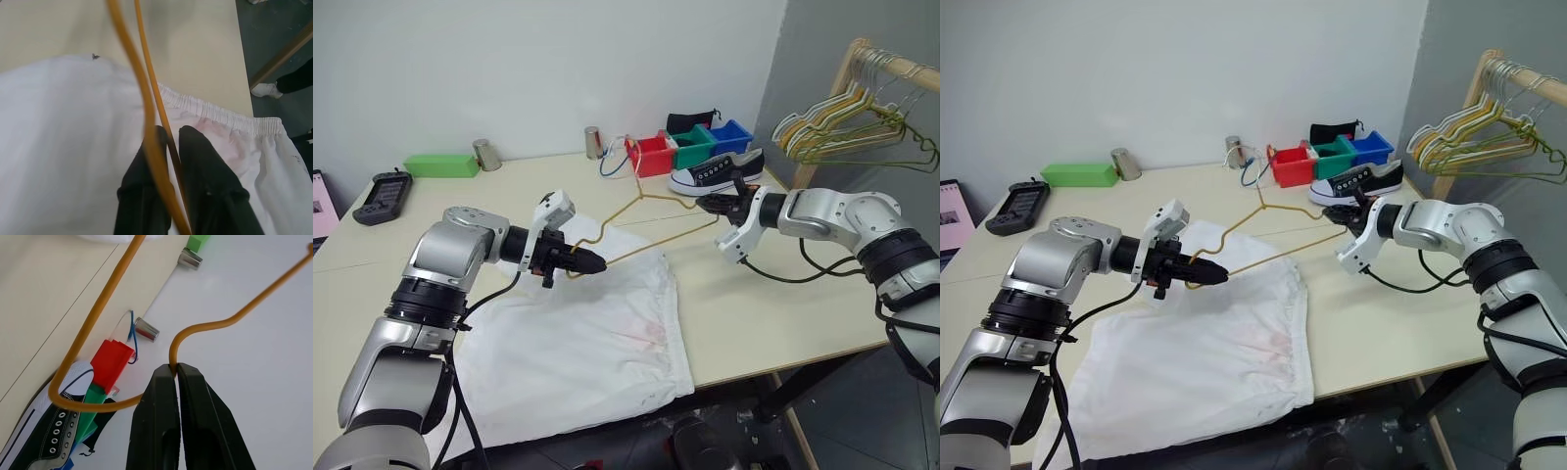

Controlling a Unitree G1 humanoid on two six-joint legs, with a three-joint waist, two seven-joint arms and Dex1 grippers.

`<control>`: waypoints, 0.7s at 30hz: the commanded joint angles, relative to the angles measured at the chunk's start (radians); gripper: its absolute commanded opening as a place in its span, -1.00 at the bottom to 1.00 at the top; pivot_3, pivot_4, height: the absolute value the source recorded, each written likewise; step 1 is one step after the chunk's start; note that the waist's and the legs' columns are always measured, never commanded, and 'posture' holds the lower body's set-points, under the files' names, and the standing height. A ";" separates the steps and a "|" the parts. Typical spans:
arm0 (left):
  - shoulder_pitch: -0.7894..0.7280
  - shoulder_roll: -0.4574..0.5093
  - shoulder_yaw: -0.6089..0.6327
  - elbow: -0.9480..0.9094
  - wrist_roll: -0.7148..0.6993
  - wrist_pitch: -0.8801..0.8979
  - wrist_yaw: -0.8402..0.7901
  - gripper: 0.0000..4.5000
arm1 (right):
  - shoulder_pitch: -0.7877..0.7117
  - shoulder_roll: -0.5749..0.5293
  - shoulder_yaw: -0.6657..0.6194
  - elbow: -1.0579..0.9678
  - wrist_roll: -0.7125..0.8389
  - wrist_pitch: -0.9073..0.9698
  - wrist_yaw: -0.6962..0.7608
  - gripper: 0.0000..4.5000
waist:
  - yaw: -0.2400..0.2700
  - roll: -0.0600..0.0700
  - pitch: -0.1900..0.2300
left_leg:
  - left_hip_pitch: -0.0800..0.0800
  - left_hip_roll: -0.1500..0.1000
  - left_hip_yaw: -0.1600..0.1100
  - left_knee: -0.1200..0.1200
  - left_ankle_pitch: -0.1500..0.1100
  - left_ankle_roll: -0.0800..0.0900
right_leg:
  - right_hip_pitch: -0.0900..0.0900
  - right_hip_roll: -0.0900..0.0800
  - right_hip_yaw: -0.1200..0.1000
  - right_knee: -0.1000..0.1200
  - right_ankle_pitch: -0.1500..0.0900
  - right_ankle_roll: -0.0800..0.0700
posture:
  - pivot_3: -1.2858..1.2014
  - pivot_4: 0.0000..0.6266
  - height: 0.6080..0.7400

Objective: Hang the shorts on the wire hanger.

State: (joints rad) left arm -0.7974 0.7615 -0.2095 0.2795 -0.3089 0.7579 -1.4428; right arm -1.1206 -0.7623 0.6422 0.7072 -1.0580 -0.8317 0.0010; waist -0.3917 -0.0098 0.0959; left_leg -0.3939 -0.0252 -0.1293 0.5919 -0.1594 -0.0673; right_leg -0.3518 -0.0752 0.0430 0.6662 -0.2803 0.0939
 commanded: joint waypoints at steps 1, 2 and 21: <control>-0.021 0.012 0.010 -0.017 -0.004 -0.020 -0.008 -0.97 | -0.037 0.002 -0.039 -0.008 0.029 0.009 0.002 -1.00 | 0.000 0.000 0.000 | 0.000 0.000 0.000 0.000 0.000 0.000 | 0.000 0.000 0.000 0.000 0.000 0.000 | -0.22 -1.00 1.00; -0.022 0.011 0.009 -0.015 -0.002 -0.022 -0.006 -0.97 | -0.037 0.001 -0.039 -0.008 0.031 0.009 0.004 -1.00 | 0.000 0.000 0.000 | 0.000 0.000 0.000 0.000 0.000 0.000 | 0.000 0.000 0.000 0.000 0.000 0.000 | -0.22 -1.00 1.00; -0.009 -0.009 0.003 0.026 0.104 -0.211 0.091 -1.00 | 0.022 0.028 -0.130 0.007 0.407 0.007 0.374 0.06 | -0.001 0.000 0.000 | 0.000 0.000 0.000 0.000 0.000 0.000 | 0.001 0.000 0.000 0.000 0.000 0.000 | -0.22 -1.00 1.00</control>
State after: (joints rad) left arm -0.7975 0.7490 -0.2112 0.3121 -0.2268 0.6018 -1.3721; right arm -1.1042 -0.7382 0.5665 0.7312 -0.7524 -0.8398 0.2992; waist -0.3927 -0.0099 0.0959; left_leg -0.3939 -0.0250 -0.1294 0.5919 -0.1594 -0.0673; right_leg -0.3511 -0.0752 0.0427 0.6660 -0.2803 0.0939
